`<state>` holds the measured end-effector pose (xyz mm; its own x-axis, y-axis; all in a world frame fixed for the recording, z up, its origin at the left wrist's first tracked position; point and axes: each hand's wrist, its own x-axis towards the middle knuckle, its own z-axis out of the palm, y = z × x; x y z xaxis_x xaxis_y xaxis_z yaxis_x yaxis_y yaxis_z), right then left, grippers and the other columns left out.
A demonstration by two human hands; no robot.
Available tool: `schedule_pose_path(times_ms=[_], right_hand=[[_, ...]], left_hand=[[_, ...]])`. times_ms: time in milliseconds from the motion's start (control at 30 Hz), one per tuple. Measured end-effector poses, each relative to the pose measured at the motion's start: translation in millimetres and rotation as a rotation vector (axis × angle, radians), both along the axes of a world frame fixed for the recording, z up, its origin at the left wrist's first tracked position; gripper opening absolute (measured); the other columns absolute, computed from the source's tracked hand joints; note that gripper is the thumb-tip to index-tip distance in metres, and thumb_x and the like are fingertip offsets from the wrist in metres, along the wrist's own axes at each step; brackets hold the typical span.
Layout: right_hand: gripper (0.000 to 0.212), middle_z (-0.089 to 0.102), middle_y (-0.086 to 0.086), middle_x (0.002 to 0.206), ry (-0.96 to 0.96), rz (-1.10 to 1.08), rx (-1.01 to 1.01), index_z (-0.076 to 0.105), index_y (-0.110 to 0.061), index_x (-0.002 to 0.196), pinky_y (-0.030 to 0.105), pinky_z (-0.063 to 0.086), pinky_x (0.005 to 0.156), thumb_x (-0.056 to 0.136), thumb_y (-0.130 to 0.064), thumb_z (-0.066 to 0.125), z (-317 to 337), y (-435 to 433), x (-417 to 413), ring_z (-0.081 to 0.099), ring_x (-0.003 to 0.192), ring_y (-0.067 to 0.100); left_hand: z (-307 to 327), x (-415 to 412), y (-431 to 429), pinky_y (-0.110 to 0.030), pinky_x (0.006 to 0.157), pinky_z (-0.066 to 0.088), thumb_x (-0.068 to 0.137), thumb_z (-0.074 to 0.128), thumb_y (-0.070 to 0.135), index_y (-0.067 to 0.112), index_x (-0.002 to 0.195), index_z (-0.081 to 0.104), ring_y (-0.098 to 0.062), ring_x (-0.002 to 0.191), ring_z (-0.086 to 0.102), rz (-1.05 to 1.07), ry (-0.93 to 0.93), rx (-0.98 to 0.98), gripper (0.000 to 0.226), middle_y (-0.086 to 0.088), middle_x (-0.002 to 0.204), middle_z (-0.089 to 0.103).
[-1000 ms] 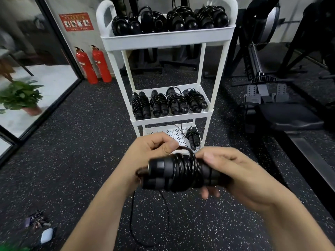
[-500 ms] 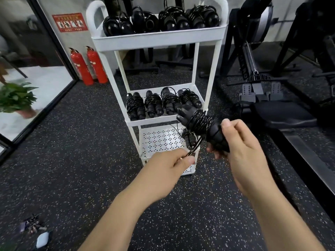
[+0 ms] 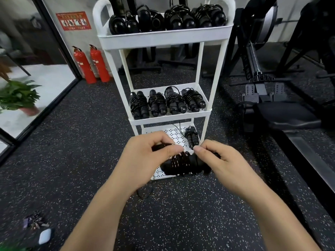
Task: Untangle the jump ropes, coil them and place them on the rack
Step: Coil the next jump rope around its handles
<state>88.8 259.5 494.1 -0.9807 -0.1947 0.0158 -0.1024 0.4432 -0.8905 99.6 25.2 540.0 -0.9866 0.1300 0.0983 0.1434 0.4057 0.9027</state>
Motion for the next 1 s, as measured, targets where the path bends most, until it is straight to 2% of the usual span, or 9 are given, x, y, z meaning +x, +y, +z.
schedule_pose_path(times_ms=[100, 200, 400, 467, 533, 600, 667, 900, 1000], right_hand=[[0.042, 0.067, 0.015, 0.078, -0.089, 0.094, -0.064, 0.061, -0.012, 0.084, 0.031, 0.042, 0.063, 0.108, -0.047, 0.06, 9.8, -3.6, 5.1, 0.063, 0.065, 0.026], [0.042, 0.068, 0.008, 0.073, -0.167, 0.171, -0.175, 0.061, -0.007, 0.084, 0.021, 0.043, 0.055, 0.108, -0.041, 0.06, 18.7, -6.2, 10.9, 0.065, 0.062, 0.021], [0.046, 0.071, 0.019, 0.082, -0.212, 0.22, -0.466, 0.061, 0.004, 0.097, 0.025, 0.041, 0.049, 0.106, -0.041, 0.065, 30.4, -2.8, 18.8, 0.062, 0.062, 0.027], [0.045, 0.069, 0.018, 0.085, -0.215, 0.199, -0.597, 0.059, 0.006, 0.098, 0.025, 0.041, 0.048, 0.105, -0.038, 0.066, 33.7, -1.3, 19.0, 0.06, 0.062, 0.027], [0.035, 0.067, 0.018, 0.09, -0.197, 0.157, -0.731, 0.061, 0.001, 0.096, 0.028, 0.042, 0.05, 0.105, -0.033, 0.063, 36.2, -1.0, 18.3, 0.059, 0.065, 0.027], [0.029, 0.066, 0.017, 0.091, -0.155, 0.075, -0.821, 0.064, -0.002, 0.098, 0.029, 0.044, 0.054, 0.106, -0.029, 0.057, 38.1, -1.4, 16.4, 0.057, 0.068, 0.026], [0.028, 0.067, 0.016, 0.092, -0.114, -0.017, -0.873, 0.066, -0.005, 0.098, 0.031, 0.044, 0.058, 0.104, -0.031, 0.057, 38.2, -1.9, 12.4, 0.056, 0.07, 0.025], [0.029, 0.068, 0.013, 0.091, 0.002, -0.269, -0.766, 0.06, -0.011, 0.092, 0.04, 0.044, 0.067, 0.11, -0.033, 0.056, 27.2, 3.3, 3.7, 0.061, 0.075, 0.027], [0.031, 0.069, 0.014, 0.092, 0.12, -0.337, -0.512, 0.062, -0.017, 0.089, 0.044, 0.047, 0.071, 0.112, -0.037, 0.057, 17.8, 4.6, -0.1, 0.063, 0.081, 0.025]], left_hand=[[-1.3, -4.4, -7.9, -0.021, 0.057, 0.043, 0.08, 0.086, 0.043, 0.029, 0.081, 0.08, -0.01, 0.059, 0.051, 0.009, 0.02, 0.044, 0.016, -0.001, 0.071, 0.07], [-7.0, -7.7, -11.3, -0.024, 0.07, 0.052, 0.079, 0.087, 0.039, 0.026, 0.084, 0.081, -0.016, 0.07, 0.06, -0.003, 0.004, 0.102, 0.015, -0.005, 0.082, 0.075], [-19.8, -17.6, -9.4, -0.018, 0.066, 0.046, 0.083, 0.08, 0.043, 0.019, 0.09, 0.08, -0.009, 0.067, 0.056, -0.057, -0.147, 0.2, 0.026, 0.005, 0.075, 0.068], [-22.8, -18.1, -5.9, -0.024, 0.072, 0.052, 0.095, 0.074, 0.025, 0.015, 0.09, 0.078, -0.012, 0.077, 0.065, -0.092, -0.184, 0.223, 0.012, 0.0, 0.084, 0.073], [-26.7, -15.0, 0.6, -0.027, 0.073, 0.051, 0.104, 0.061, 0.003, 0.024, 0.078, 0.077, -0.013, 0.075, 0.062, -0.085, -0.216, 0.125, 0.037, 0.004, 0.075, 0.069], [-30.4, -11.4, 10.6, -0.031, 0.06, 0.036, 0.109, 0.057, 0.024, 0.035, 0.067, 0.072, -0.019, 0.06, 0.042, -0.051, -0.256, 0.032, 0.046, 0.005, 0.058, 0.048], [-32.7, -9.7, 19.5, -0.035, 0.059, 0.026, 0.106, 0.052, 0.058, 0.038, 0.083, 0.075, -0.021, 0.06, 0.03, -0.093, -0.229, 0.071, 0.038, 0.001, 0.061, 0.035], [-39.1, -1.5, 41.8, -0.023, 0.052, 0.041, 0.109, 0.046, 0.054, 0.04, 0.109, 0.071, -0.005, 0.049, 0.044, -0.189, -0.211, -0.287, 0.029, 0.019, 0.058, 0.055], [-40.0, 3.9, 50.7, -0.025, 0.054, 0.041, 0.11, 0.05, 0.05, 0.036, 0.094, 0.061, -0.005, 0.054, 0.048, -0.267, -0.209, -0.402, 0.024, 0.011, 0.071, 0.061]])
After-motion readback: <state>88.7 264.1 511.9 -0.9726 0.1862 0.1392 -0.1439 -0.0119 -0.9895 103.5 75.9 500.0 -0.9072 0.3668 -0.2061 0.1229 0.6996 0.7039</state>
